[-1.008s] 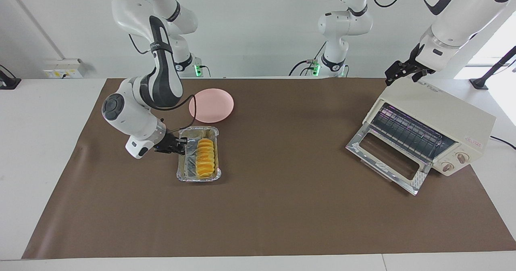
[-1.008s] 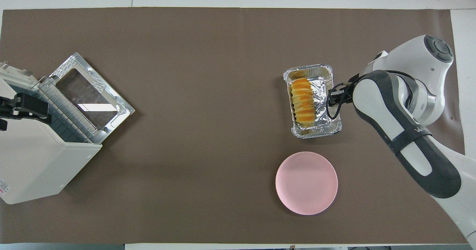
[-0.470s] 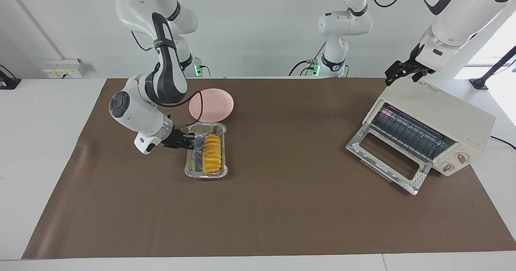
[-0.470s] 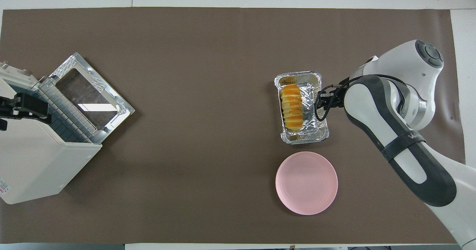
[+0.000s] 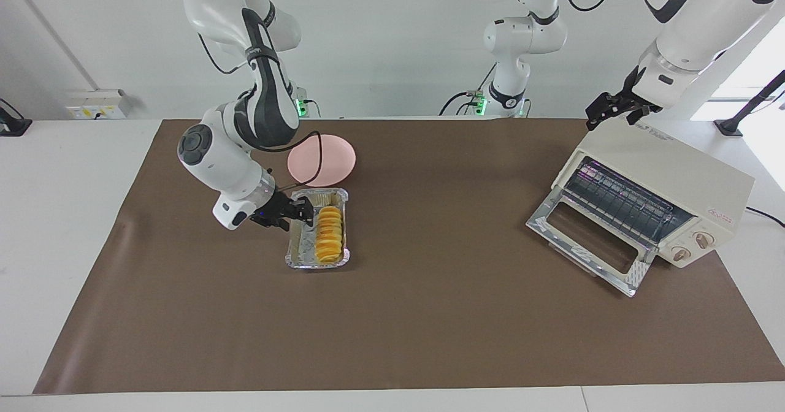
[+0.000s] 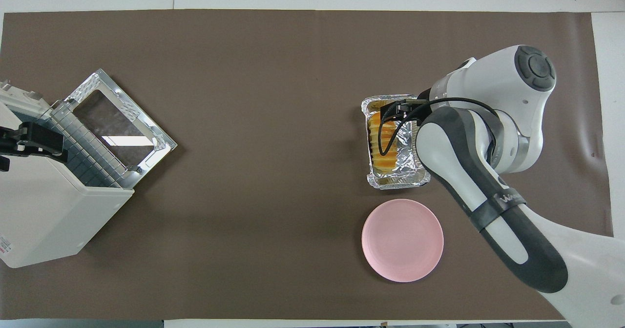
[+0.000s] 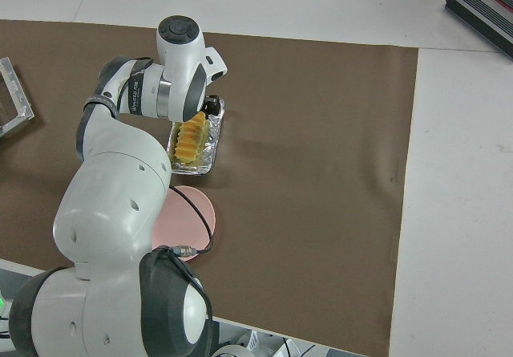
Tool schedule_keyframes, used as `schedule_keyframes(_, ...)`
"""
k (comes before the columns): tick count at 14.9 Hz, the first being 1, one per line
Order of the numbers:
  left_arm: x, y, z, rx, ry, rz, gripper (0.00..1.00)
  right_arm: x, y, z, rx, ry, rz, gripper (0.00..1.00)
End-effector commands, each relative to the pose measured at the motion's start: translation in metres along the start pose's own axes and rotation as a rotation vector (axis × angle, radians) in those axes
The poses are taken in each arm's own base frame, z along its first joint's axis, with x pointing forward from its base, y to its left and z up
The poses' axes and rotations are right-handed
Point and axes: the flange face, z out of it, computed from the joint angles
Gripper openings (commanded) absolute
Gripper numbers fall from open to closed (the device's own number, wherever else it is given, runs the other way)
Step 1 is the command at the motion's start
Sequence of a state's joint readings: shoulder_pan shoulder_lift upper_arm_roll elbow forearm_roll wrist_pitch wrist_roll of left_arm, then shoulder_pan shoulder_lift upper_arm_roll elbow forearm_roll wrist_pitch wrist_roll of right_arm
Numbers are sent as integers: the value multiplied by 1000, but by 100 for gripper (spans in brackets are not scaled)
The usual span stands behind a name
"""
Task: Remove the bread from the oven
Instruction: 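Move the right gripper over the bread rolls in the tray, then lower the right gripper and grasp the bread rolls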
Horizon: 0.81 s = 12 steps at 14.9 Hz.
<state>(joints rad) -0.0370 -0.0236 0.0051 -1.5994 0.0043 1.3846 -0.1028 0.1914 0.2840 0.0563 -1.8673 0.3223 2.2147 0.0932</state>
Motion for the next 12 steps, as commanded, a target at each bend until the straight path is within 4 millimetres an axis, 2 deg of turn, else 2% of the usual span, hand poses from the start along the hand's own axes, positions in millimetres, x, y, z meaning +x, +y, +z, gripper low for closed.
schedule_keyframes(1,-3,-2,-4,-7,5,-2,100,1,9,20,-21,18,20,100)
schedule_keyframes(5,-3,-2,-4,-7,5,-2,100,-5,13,32,-27,-4,25,100)
schedule_keyframes(6,-3,-2,-4,-7,5,-2,100,-6,14,34,-27,-2,29,99)
schedule_keyframes(8,-3,-2,-4,-7,5,-2,100,-11,19,44,-30,18,38,90)
schedule_keyframes(12,-3,-2,-4,-7,5,-2,100,-13,21,50,-29,11,44,89)
